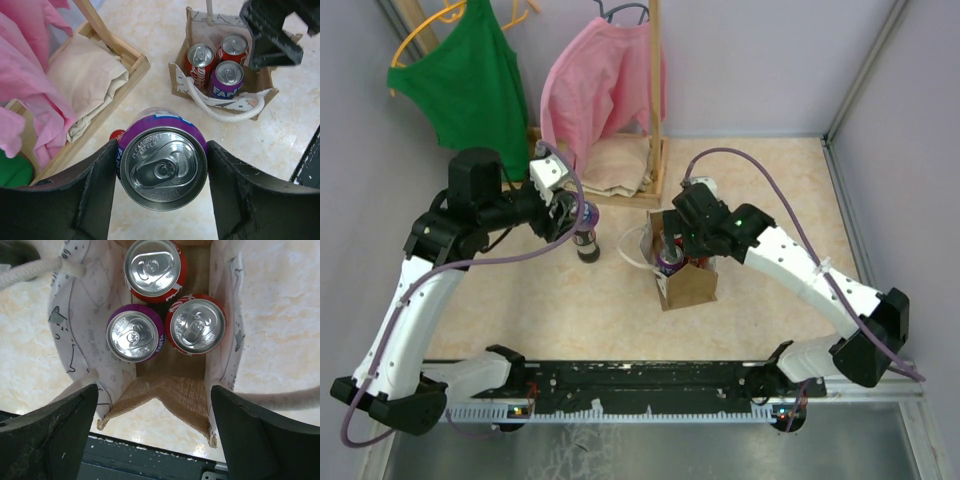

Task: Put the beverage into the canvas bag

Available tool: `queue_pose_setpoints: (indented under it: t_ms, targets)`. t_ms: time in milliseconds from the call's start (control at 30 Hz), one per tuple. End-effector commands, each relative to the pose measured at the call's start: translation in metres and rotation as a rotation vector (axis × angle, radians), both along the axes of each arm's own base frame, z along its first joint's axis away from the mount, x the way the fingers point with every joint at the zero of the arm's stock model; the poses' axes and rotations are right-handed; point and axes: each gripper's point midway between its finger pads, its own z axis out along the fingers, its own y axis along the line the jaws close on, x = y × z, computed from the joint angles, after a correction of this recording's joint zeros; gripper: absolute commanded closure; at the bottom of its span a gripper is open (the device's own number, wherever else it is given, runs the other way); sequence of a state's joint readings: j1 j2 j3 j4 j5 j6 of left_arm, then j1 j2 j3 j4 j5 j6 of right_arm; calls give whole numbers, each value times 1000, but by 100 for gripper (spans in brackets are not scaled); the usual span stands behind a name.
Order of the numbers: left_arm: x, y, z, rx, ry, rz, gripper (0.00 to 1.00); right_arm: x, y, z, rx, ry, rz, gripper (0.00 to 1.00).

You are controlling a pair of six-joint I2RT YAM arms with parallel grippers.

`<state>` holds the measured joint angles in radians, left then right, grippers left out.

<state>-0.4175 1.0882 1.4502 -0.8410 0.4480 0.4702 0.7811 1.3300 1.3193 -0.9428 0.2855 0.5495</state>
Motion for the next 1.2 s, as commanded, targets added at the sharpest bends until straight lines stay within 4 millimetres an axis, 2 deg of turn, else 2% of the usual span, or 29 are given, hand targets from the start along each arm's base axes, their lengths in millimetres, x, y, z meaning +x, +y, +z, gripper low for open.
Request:
queue_pose_setpoints:
  t_ms: [0,200,300,567,733,833,1000,1167]
  targets:
    - [19,-5,48,-110,-88,39,100,3,16,-13,48,16,46,8]
    - [34,-9,64,-200,-57,69,100,-11,24,-40,89,81,93,9]
    - [41,-13,68,-233,-38,70,100,-20,27,-45,106,118,119,10]
    - [57,-24,68,-260,-15,49,100,-47,17,-44,124,184,146,19]
    - [64,-30,60,-262,12,36,100,-61,12,-49,116,240,172,30]
    - [67,-32,57,-262,15,31,100,-64,12,-50,121,247,177,34]
    - [72,-38,55,-268,26,14,100,-68,13,-51,123,270,189,49]
    - [78,-48,58,-294,45,-27,100,-68,10,-50,111,267,189,50]
